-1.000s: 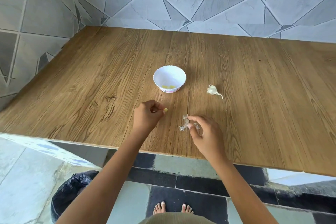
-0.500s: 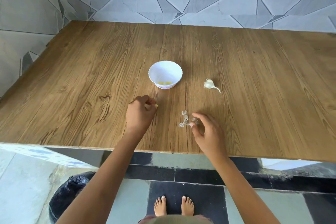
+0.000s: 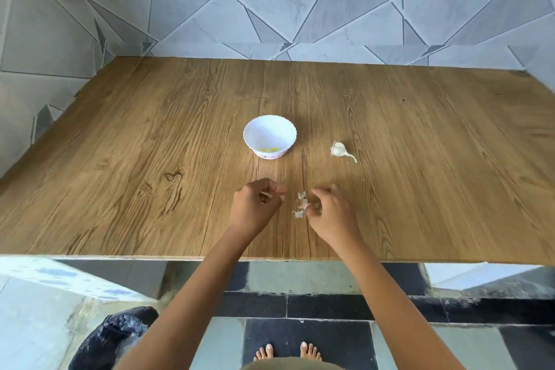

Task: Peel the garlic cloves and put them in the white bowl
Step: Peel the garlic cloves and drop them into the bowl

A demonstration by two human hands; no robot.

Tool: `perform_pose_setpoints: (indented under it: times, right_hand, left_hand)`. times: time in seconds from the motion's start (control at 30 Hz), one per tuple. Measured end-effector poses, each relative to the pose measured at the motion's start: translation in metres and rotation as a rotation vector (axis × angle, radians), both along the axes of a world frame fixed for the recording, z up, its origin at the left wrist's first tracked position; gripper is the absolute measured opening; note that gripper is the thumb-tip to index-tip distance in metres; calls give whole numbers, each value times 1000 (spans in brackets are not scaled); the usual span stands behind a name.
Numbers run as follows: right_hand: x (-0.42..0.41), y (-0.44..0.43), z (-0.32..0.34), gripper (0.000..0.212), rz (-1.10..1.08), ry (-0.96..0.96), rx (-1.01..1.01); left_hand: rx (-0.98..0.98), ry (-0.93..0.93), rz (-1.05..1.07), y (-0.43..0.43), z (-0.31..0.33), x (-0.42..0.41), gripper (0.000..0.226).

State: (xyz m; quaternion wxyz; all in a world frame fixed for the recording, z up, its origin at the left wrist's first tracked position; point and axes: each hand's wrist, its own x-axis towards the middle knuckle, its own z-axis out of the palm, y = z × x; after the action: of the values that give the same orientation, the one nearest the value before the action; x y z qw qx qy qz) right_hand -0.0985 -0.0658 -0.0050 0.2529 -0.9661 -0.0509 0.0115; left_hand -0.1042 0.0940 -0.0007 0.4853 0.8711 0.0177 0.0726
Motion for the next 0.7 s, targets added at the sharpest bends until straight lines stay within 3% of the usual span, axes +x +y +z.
perform_pose_setpoints:
  times: [0.23,0.3,0.53,0.63,0.7]
  right_hand:
    - [5,11,10,45,209,121,-78]
    - [4,10,9,46,226,88,-98]
    - [6,10,-3,20,274,-82,38]
    - [7,7,-6,15,262,-138,102]
    - [7,6,-5,16,266,-149,123]
  left_hand:
    - [-71,77,31,8,1,-5,9]
    - [-75,71,28,10,1,-5,9]
    - [-86,69,19,11,4,-5,7]
    - [-200,150,27,11,3,-7,9]
    - [-400,230,48,8,4,-10,10]
